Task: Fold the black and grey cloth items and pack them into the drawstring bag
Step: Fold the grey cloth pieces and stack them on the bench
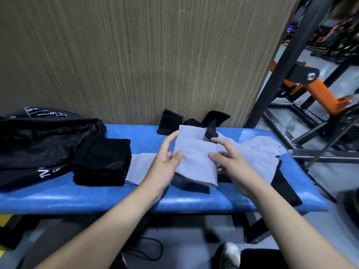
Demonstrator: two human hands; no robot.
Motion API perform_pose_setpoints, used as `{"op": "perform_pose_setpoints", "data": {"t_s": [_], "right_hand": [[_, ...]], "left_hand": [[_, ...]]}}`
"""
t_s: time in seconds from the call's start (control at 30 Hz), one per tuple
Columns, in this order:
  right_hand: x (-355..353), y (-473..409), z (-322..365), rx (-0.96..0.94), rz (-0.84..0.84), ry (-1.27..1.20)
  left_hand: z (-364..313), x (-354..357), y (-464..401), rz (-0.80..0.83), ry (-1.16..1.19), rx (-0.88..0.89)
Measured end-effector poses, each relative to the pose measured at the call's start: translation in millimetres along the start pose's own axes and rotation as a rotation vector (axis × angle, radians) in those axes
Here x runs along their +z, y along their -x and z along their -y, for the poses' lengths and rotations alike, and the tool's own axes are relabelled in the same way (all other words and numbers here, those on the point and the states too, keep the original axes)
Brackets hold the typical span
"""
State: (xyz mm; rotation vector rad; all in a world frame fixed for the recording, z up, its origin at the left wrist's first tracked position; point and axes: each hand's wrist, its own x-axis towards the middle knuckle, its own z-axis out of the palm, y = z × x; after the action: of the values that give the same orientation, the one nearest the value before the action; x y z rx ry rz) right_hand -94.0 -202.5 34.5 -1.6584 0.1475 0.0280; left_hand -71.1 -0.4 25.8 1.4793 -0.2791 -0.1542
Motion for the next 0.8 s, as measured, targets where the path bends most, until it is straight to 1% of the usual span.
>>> {"op": "perform_pose_setpoints", "data": {"t_s": [0.1, 0.17, 0.23, 0.33, 0.4, 0.5, 0.67, 0.73, 0.8], "right_hand": [[19, -4, 5, -0.003, 0.104, -0.190], [33, -10, 5, -0.037, 0.098, -0.211], [48, -17, 5, -0.075, 0.056, -0.189], [69, -28, 0, -0.115, -0.008, -0.086], [83, -35, -2, -0.122, -0.016, -0.061], [101, -44, -5, -0.146, -0.052, 0.031], [121, -60, -16, -0.093, -0.092, 0.248], [123, -64, -20, -0.068, -0.069, 0.346], [122, -64, -22, -0.049, -0.002, 0.487]], "left_hand": [[-8, -18, 1, -0.047, -0.030, 0.015], [-7, -32, -1, -0.083, -0.105, 0.030], [-8, -45, -1, -0.145, -0.244, 0.064], [-6, -64, 1, -0.211, -0.411, 0.066], [-6, -74, 4, -0.244, -0.532, 0.056], [-5, -85, 11, -0.236, -0.799, 0.079], [-1, -99, 10, -0.250, -1.161, 0.118], [4, -102, 6, -0.237, -1.313, 0.119], [8, -104, 3, -0.230, -1.428, 0.123]]}}
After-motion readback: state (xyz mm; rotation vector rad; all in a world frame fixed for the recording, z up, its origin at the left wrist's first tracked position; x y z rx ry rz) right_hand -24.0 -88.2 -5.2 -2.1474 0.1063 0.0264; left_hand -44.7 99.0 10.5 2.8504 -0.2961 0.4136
